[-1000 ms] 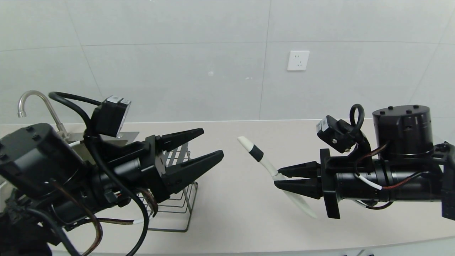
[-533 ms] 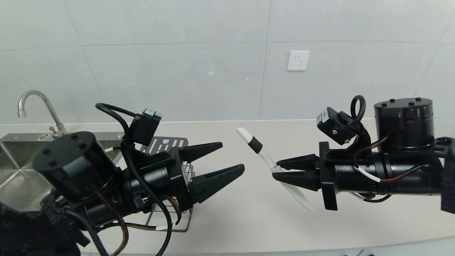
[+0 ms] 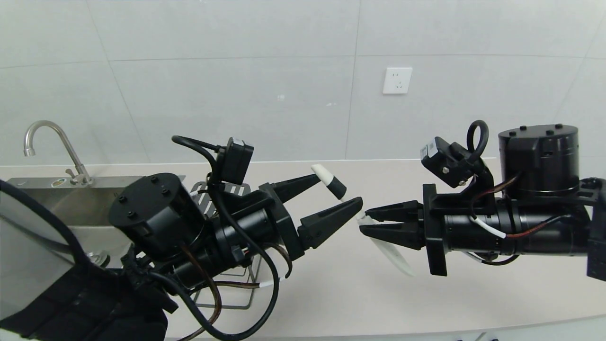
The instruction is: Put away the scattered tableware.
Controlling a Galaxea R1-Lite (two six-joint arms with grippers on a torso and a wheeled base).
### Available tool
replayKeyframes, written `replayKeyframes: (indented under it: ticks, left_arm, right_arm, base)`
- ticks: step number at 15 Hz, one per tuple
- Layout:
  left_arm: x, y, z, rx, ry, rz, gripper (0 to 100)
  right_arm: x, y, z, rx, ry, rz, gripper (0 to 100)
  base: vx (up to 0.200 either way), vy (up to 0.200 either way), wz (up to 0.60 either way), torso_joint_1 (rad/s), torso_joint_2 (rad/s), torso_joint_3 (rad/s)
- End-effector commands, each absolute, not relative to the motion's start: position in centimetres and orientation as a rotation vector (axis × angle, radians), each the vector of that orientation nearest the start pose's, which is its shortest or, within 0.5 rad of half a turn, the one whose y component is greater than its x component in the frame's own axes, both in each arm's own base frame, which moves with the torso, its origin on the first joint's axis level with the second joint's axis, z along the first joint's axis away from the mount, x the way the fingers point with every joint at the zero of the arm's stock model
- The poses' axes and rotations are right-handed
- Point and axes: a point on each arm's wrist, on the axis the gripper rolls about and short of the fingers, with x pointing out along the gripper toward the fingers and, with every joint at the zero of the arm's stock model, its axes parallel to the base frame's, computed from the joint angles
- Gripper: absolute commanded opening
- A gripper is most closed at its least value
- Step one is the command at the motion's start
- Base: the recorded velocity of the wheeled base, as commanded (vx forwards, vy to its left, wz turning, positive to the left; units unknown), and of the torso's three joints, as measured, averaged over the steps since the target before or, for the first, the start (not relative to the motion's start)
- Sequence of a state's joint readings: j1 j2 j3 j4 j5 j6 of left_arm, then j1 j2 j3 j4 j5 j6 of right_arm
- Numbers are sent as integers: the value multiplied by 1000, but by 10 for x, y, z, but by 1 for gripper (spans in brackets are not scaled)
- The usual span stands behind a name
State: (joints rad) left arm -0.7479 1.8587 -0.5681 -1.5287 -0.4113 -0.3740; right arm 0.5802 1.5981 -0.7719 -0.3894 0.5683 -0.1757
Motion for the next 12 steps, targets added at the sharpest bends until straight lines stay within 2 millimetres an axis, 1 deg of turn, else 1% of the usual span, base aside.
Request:
replayKeyframes:
  ticks: [1, 4, 6, 9, 12]
  left_arm:
    - [223, -220, 158, -373, -19, -1182, 100]
    - [225, -227, 163, -380, -45, -1197, 100]
    - [229, -233, 165, -386, -69, -1202, 100]
    - [236, -239, 158, -388, -74, -1206, 100]
    - [236, -239, 159, -388, -78, -1207, 100]
  right_arm:
    - [220, 159, 183, -155, 352, 1169, 0]
    - [219, 162, 184, -148, 335, 1176, 0]
    - [216, 165, 185, -136, 339, 1191, 0]
    - [215, 165, 184, -136, 343, 1191, 0]
    - [216, 165, 185, -136, 338, 1189, 0]
  base:
    - [0, 0, 0, 0, 0, 0]
    - [0, 0, 0, 0, 0, 0]
    - [0, 0, 0, 0, 0, 0]
    - [0, 0, 0, 0, 0, 0]
    - [0, 0, 0, 0, 0, 0]
